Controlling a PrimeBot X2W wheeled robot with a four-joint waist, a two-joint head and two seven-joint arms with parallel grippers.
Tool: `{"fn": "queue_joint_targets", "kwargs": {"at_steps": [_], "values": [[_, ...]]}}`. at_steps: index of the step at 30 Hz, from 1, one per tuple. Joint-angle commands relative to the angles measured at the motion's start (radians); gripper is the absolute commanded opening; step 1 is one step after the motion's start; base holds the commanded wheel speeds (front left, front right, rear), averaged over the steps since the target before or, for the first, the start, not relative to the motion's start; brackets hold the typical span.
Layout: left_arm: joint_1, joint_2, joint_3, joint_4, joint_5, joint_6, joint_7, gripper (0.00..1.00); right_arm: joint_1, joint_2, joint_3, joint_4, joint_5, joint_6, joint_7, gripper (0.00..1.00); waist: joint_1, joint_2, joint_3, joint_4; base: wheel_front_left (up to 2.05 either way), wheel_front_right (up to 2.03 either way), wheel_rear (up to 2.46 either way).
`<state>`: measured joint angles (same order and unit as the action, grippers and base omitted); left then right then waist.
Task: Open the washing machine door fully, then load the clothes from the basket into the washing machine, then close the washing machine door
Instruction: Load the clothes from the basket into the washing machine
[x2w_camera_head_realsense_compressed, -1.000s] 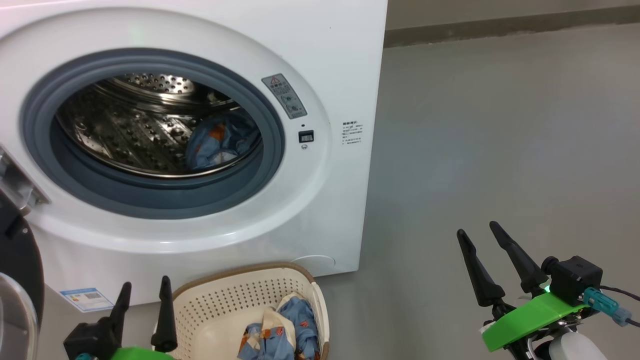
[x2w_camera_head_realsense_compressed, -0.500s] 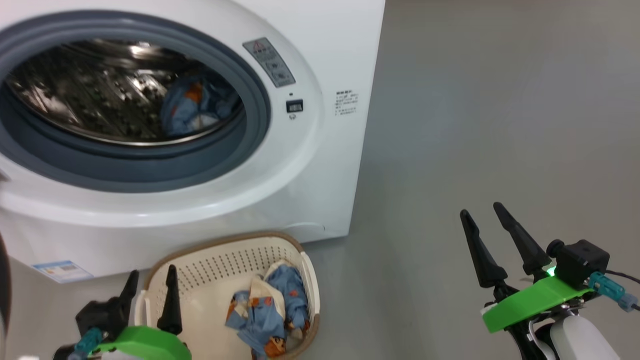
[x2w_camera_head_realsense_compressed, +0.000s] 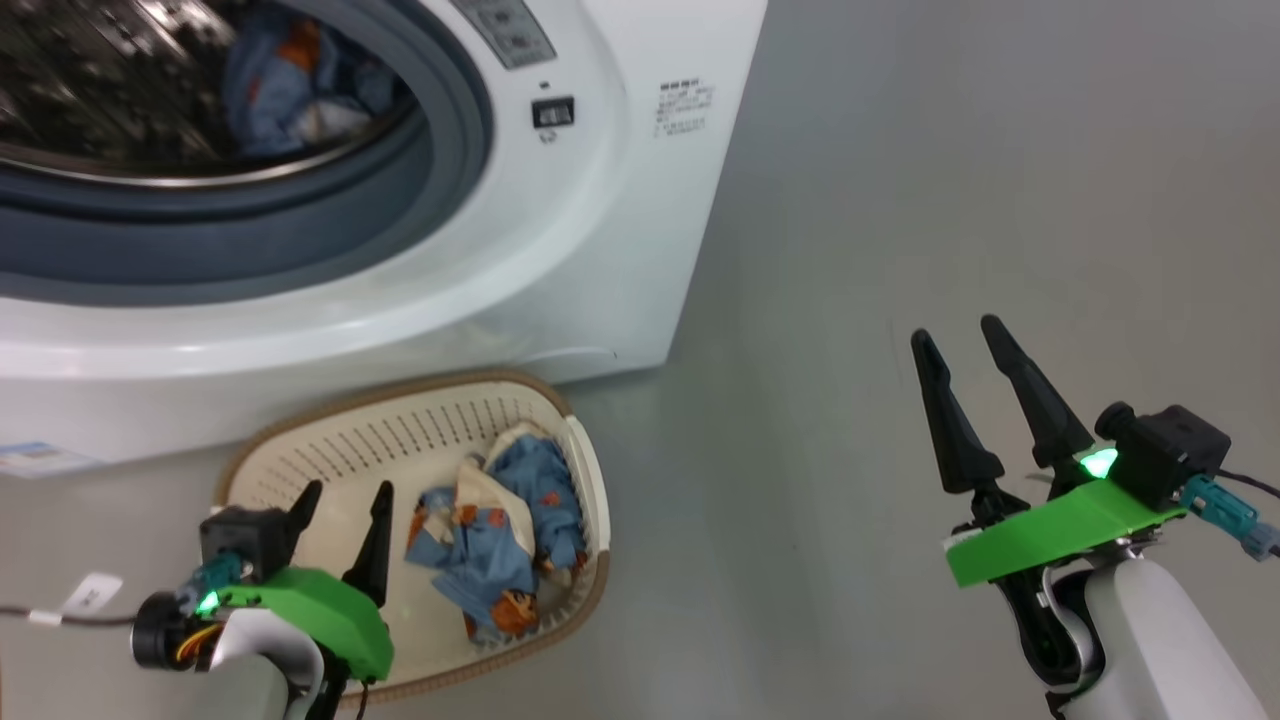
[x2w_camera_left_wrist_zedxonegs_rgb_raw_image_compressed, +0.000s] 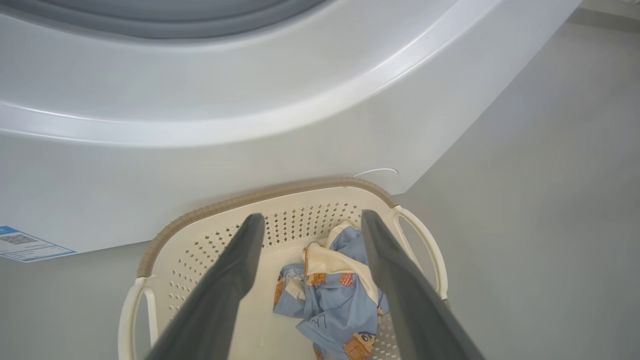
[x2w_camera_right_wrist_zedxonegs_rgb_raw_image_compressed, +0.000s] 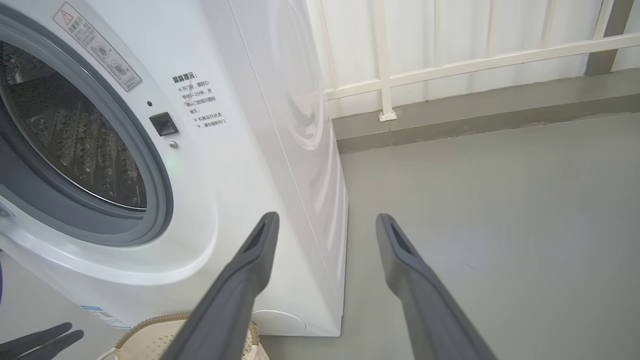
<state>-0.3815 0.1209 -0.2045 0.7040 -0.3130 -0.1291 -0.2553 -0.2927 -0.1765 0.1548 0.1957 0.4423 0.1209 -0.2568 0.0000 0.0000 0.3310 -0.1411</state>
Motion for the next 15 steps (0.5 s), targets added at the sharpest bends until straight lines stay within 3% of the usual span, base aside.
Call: {"fn": "queue_joint_targets", "kwargs": {"at_steps": [1,7,15], "values": [[-0.046,0.036,-0.001,0.025,-0.024,-0.001,-0.006,1.0,-0.02,0.008,0.017,-0.03,-0.001,0.01,-0.005,1.0,0.0,0.0,0.088,-0.034,0.0,0.0,0.0],[-0.159,0.065,-0.154,0.153,-0.097,-0.001,0.024,1.0,-0.058,0.03,0.012,-0.04,-0.005,0.01,-0.005,1.0,0.0,0.0,0.18,-0.062,0.0,0.0,0.0],[-0.276,0.105,-0.329,0.237,-0.285,-0.001,0.105,1.0,-0.112,0.057,0.01,-0.062,-0.01,0.01,-0.005,1.0,0.0,0.0,0.301,-0.111,0.0,0.0,0.0]]}}
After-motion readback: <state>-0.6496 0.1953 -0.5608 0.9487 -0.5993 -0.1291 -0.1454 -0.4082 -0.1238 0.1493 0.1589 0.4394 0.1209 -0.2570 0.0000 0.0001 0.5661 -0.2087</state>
